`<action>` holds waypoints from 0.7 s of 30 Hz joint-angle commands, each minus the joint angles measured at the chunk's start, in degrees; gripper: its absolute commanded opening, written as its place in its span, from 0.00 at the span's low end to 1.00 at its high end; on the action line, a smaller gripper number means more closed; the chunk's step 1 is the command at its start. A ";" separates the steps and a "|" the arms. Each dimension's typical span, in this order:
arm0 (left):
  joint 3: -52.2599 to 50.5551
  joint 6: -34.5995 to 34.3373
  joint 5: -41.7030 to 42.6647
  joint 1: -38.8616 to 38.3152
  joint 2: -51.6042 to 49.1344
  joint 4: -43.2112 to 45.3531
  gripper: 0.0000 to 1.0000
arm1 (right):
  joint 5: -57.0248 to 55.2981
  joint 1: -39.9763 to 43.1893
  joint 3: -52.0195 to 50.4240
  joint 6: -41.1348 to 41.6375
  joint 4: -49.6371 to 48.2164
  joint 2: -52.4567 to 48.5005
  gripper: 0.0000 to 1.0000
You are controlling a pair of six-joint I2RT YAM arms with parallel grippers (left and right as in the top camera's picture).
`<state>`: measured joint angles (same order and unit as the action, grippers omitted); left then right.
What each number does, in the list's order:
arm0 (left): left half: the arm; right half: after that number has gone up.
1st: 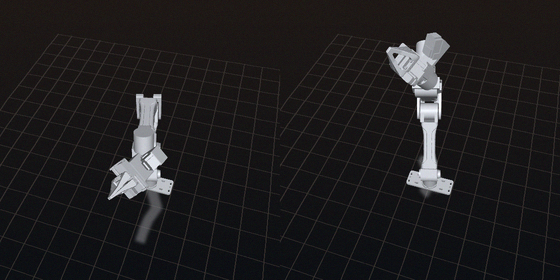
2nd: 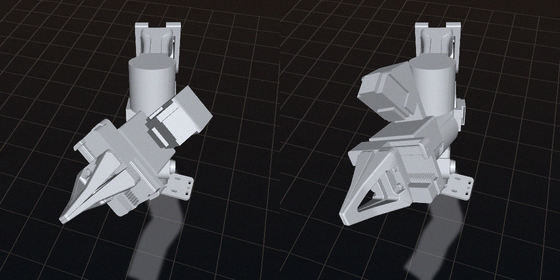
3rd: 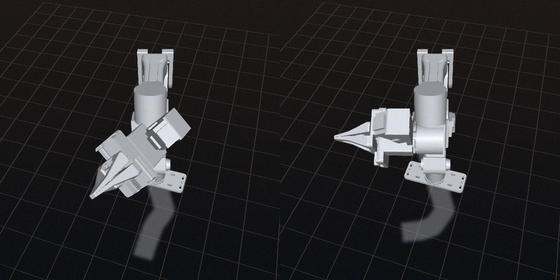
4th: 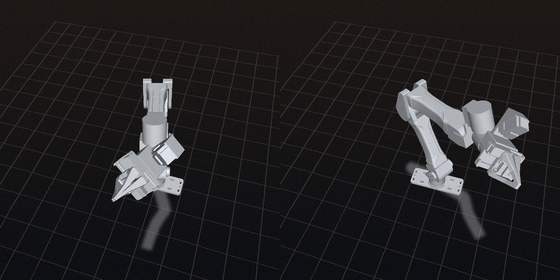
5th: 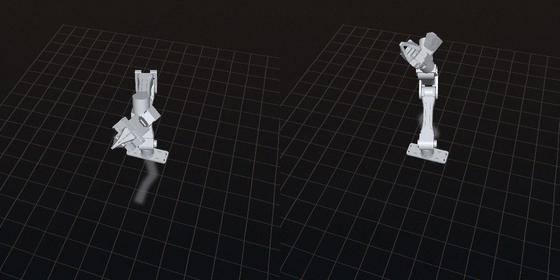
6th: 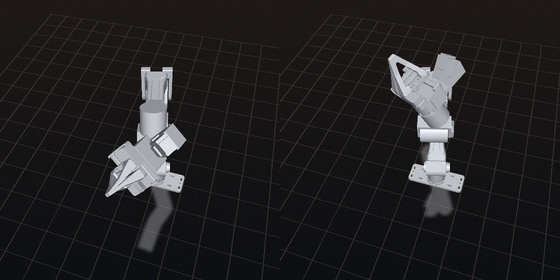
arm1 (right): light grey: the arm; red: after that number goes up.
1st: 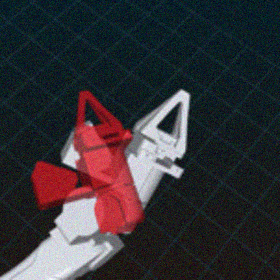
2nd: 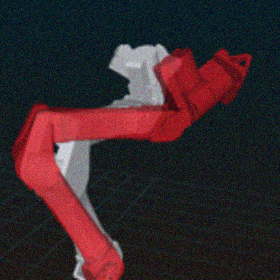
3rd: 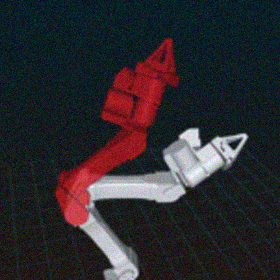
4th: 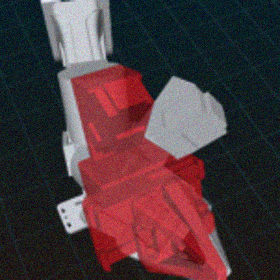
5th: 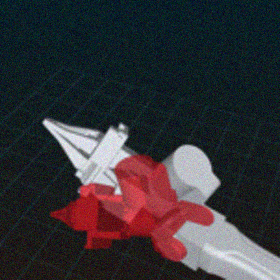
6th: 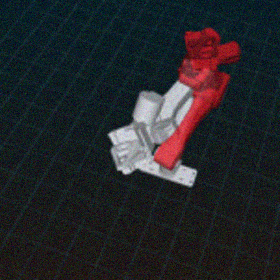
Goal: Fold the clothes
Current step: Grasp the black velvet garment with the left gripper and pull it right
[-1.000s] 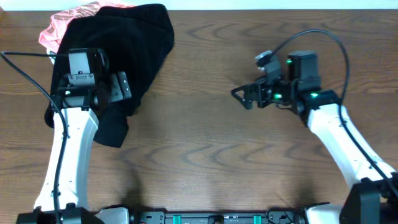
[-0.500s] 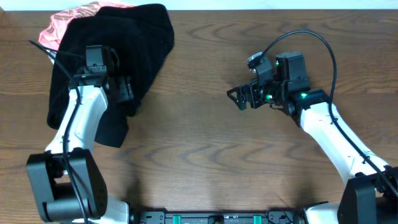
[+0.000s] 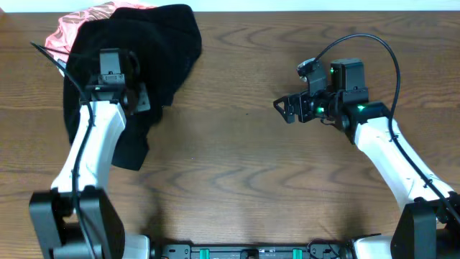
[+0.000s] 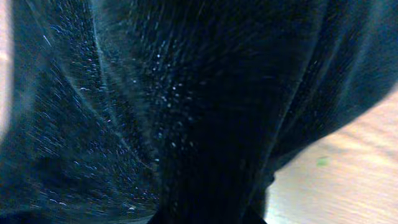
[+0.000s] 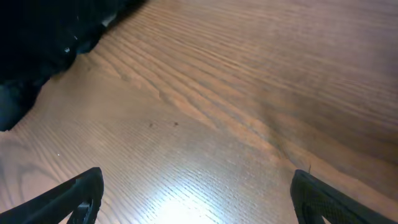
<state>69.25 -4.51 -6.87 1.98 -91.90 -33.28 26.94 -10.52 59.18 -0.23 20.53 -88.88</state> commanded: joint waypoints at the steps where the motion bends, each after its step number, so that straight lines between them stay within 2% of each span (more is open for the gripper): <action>1: 6.86 -0.72 0.39 -4.11 7.54 1.16 0.06 | 0.09 0.85 0.83 0.39 0.55 -0.20 0.93; 6: 11.82 -1.16 0.35 -10.84 13.55 5.11 0.06 | 0.59 1.05 0.83 1.62 1.25 1.22 0.89; 11: 12.66 -2.51 0.37 -17.22 16.26 14.78 0.06 | 0.94 3.67 0.83 1.95 2.64 6.49 0.89; 17: 12.66 -6.95 0.39 -25.46 15.74 23.37 0.06 | 0.92 11.06 0.83 1.90 6.12 16.26 0.94; 21: 12.66 -6.97 0.37 -31.50 13.51 28.35 0.06 | 0.94 16.59 0.83 1.86 9.16 21.88 0.96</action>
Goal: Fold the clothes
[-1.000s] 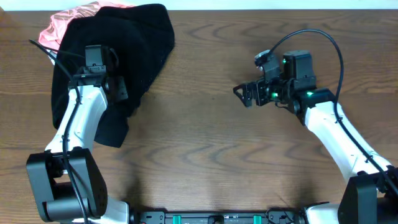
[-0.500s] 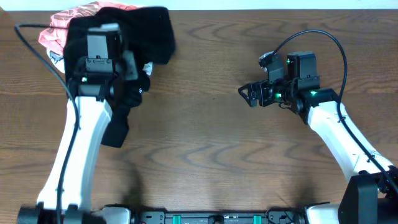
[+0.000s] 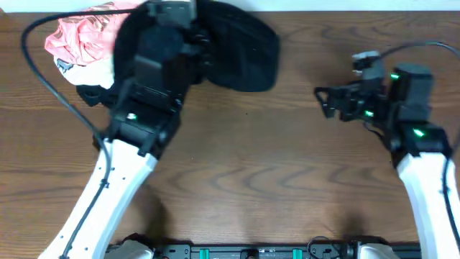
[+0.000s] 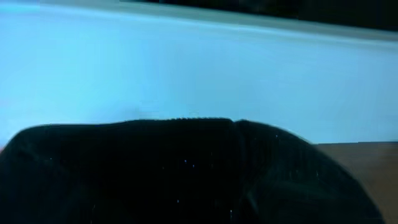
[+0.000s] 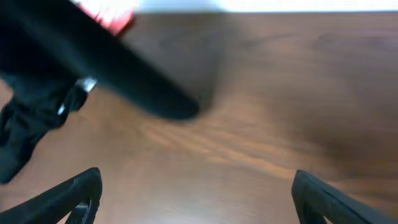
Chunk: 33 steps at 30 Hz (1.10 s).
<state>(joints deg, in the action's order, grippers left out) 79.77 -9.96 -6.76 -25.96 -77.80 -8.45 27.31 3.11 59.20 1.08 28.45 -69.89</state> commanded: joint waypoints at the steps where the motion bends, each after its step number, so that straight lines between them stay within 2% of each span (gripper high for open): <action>1: 2.14 -1.53 0.26 -4.74 -1.38 4.61 0.06 | 0.59 3.93 0.81 0.55 2.10 3.91 0.96; 9: 2.14 -1.90 0.26 -10.32 -10.23 10.56 0.06 | 3.87 5.05 0.81 -2.49 6.93 7.52 0.95; 13: 2.14 -4.68 0.24 -10.51 -12.52 11.23 0.06 | 8.94 5.05 0.81 -5.07 7.78 7.65 0.95; 20: 2.12 -8.57 0.28 -11.61 -13.77 11.78 0.07 | 9.42 4.04 0.81 -5.03 7.78 7.67 0.95; 21: 2.12 -8.57 0.28 -11.82 -13.77 11.54 0.14 | 9.44 3.67 0.81 -5.03 7.82 7.72 0.95; 23: 2.12 -8.55 0.28 -11.89 -13.44 10.03 0.43 | 9.44 2.73 0.81 -5.03 7.85 7.76 0.95; 25: 2.12 -8.55 0.26 -11.72 -12.79 6.99 0.65 | 9.42 1.68 0.81 -5.03 8.00 7.80 0.94; 29: 2.12 -8.11 0.22 -10.84 -10.47 -2.38 0.83 | 8.90 -0.70 0.81 -5.68 8.39 7.78 0.95; 33: 2.12 -8.15 0.28 -10.16 -8.09 -13.44 0.88 | 5.64 -3.50 0.81 -6.56 8.41 7.74 0.96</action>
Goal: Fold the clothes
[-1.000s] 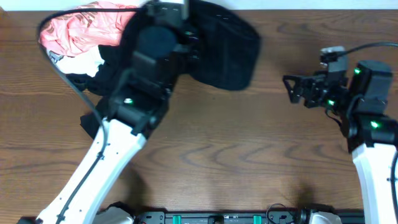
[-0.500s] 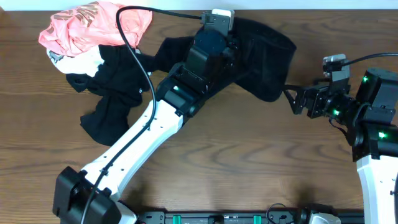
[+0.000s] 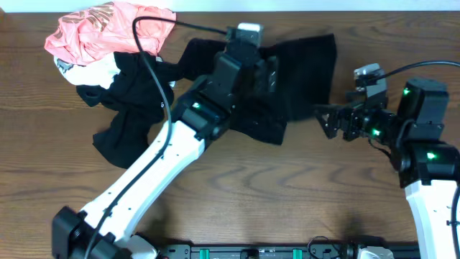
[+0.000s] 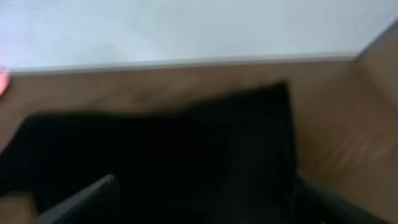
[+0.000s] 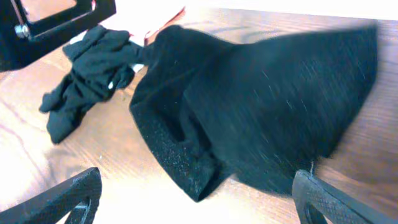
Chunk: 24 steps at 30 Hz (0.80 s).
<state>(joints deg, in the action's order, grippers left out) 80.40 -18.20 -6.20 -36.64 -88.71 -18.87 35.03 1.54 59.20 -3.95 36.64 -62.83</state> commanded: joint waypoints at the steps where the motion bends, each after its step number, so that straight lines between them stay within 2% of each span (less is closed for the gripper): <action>1: 1.49 0.00 -0.24 0.48 3.50 -6.75 0.88 | -3.67 -2.78 0.81 -1.53 0.44 0.68 0.96; 7: 1.46 -0.42 6.40 -1.22 3.80 -20.46 0.86 | -9.20 -7.43 0.79 -2.16 3.72 -1.09 0.96; 12: 0.35 -3.13 7.54 -4.09 2.89 -27.39 0.74 | -12.11 -9.57 0.70 -1.79 7.98 -5.88 0.93; 14: -0.98 -4.42 7.76 -5.68 2.54 -27.54 0.70 | -14.01 -9.60 0.68 0.20 8.98 -8.39 0.93; 20: -4.50 -9.16 7.74 -10.73 0.24 -24.96 0.69 | -17.77 -9.60 0.68 4.61 8.98 -15.74 0.91; 24: -4.55 -9.38 7.72 -13.99 -3.41 -22.47 0.68 | -22.16 -9.60 0.68 8.76 7.85 -19.43 0.90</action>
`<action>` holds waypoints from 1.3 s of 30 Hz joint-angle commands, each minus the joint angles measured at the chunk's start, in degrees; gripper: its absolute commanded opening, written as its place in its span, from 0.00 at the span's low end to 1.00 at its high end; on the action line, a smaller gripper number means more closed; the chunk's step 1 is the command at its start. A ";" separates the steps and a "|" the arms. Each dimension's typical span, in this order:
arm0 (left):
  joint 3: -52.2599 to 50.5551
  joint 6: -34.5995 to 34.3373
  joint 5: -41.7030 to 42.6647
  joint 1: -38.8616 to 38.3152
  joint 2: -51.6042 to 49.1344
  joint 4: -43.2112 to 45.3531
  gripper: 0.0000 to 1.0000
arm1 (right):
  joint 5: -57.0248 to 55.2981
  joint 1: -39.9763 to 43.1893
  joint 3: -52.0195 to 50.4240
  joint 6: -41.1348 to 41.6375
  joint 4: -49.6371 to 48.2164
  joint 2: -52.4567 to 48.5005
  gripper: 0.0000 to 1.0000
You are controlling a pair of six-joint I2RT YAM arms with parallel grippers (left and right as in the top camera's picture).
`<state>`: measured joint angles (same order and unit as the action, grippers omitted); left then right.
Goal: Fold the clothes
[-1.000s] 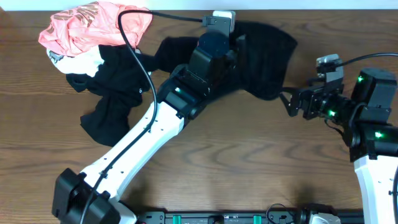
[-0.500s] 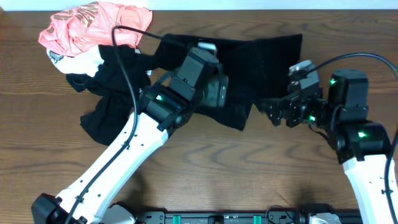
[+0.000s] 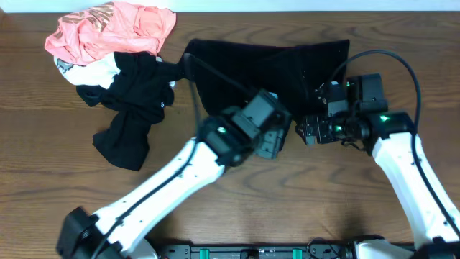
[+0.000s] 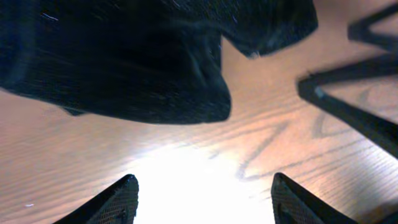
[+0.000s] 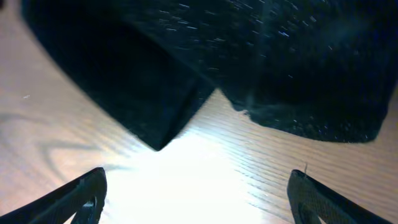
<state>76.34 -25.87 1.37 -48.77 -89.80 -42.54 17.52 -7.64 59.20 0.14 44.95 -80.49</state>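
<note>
A black garment lies spread, somewhat rumpled, at the back centre of the table. My left gripper hovers at its near edge. In the left wrist view this gripper is open over bare wood, the cloth lying just ahead of it. My right gripper is close beside it, at the garment's near right corner. In the right wrist view it is also open and empty, with the cloth's edge in front.
A pile of clothes sits at the back left: a pink garment, a white piece and another black garment. The wooden table stretches toward me. The two grippers are only a few centimetres apart.
My left gripper has moved from above the middle of the black garment to its near edge. The right gripper has come left to the garment's near right corner. The garment lies slightly wider.
First my left gripper was at the pile at the back left, black cloth filling its view. Then the arm was raised with a black garment hanging at the back centre. After that the garment lay on the table with the left gripper open. Now both open grippers are at its near edge.
</note>
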 commanded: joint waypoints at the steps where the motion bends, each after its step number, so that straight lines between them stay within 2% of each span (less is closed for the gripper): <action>1: -0.48 -1.70 0.13 -2.43 -3.41 1.92 0.68 | -5.95 -0.39 0.68 6.08 -0.66 -2.45 0.90; 4: -0.48 -1.68 0.13 -3.80 -7.34 4.04 0.65 | -8.44 0.22 0.68 9.18 -1.64 -4.26 0.91; 13: -0.48 -1.66 0.13 -4.09 -15.89 5.16 0.65 | -8.55 3.30 0.68 9.38 -6.93 -7.98 0.99; 20: -0.48 -1.60 -2.03 -4.09 -17.59 8.55 0.65 | -8.02 5.01 0.68 7.50 -12.17 -10.84 0.99; 26: -0.48 1.33 -2.69 -4.09 -18.88 13.27 0.65 | -5.44 5.01 0.68 4.63 -13.29 -14.25 0.99; 33: -0.48 1.86 -4.04 -4.02 -24.28 15.50 0.65 | -5.05 5.01 0.68 3.50 -15.82 -16.28 0.99; 39: -0.48 1.79 -11.04 -4.02 -25.73 16.13 0.65 | -5.05 5.01 0.68 1.73 -17.22 -16.28 0.99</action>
<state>76.20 -25.02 -4.05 -52.95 -115.31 -26.57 11.99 -3.01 59.20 3.81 28.18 -96.49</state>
